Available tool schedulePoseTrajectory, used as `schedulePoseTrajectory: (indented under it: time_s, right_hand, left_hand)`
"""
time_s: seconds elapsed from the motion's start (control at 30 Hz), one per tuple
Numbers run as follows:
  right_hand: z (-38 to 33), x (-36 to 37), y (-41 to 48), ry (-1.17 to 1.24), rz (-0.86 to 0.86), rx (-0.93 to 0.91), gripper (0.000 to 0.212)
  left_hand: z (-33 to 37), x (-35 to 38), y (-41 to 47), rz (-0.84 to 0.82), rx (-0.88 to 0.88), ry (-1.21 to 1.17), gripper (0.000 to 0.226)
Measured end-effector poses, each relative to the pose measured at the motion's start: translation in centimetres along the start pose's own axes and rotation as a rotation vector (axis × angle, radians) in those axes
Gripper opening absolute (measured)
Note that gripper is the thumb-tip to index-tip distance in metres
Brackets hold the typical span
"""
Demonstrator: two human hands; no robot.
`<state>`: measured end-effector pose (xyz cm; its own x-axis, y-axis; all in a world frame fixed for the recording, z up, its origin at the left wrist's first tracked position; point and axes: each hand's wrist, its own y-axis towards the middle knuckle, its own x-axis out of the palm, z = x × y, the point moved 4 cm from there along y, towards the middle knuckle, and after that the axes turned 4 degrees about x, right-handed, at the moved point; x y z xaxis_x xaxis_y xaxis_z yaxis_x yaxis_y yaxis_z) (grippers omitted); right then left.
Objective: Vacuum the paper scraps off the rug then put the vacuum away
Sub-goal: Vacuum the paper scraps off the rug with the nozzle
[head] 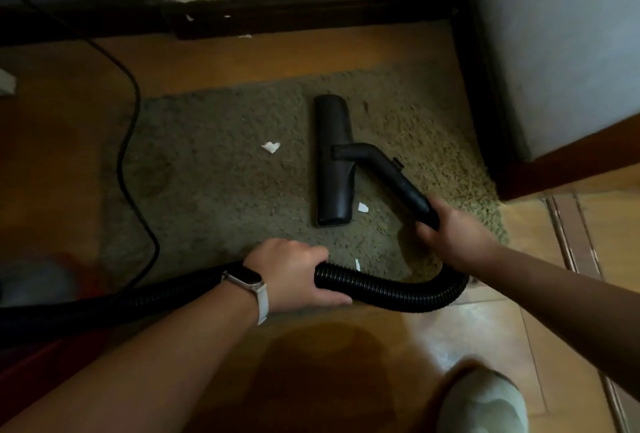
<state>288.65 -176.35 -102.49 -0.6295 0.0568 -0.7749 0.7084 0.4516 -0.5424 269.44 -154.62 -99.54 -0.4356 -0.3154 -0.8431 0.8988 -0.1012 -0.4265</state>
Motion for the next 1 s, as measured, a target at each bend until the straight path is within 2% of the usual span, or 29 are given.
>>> schedulePoseTrajectory:
  time_s: [0.13, 0.47, 0.57, 0.73, 1.0]
  right_hand:
    - [-1.2, -0.3, 1.4, -0.004, -0.009, -0.017, 0.049]
    - [-2.4, -0.2, 3.8, -0.013, -0.011, -0.104, 0.045]
    - [-1.8, -0.2, 4.0, 0.057, 0.026, -0.122, 0.041]
    - [0.2, -1.6, 4.4, 0.214, 0.106, -0.064, 0.030]
    - [1.4, -5.9, 7.0, 0.158, 0.083, -0.002, 0.039]
  left_hand:
    - [0.0, -0.3, -0.5, 0.053, -0.034, -0.010, 0.070]
    - [0.0, -0.5, -0.3, 0.051, -0.089, -0.026, 0.071]
    - [0.0, -0.5, -0.2, 0.065, -0.096, -0.023, 0.069]
    - [-0.2, -1.0, 0.4, 0.093, -0.126, -0.008, 0.078]
    - [0.7, -2.6, 2.8, 0.156, -0.150, -0.021, 0.077]
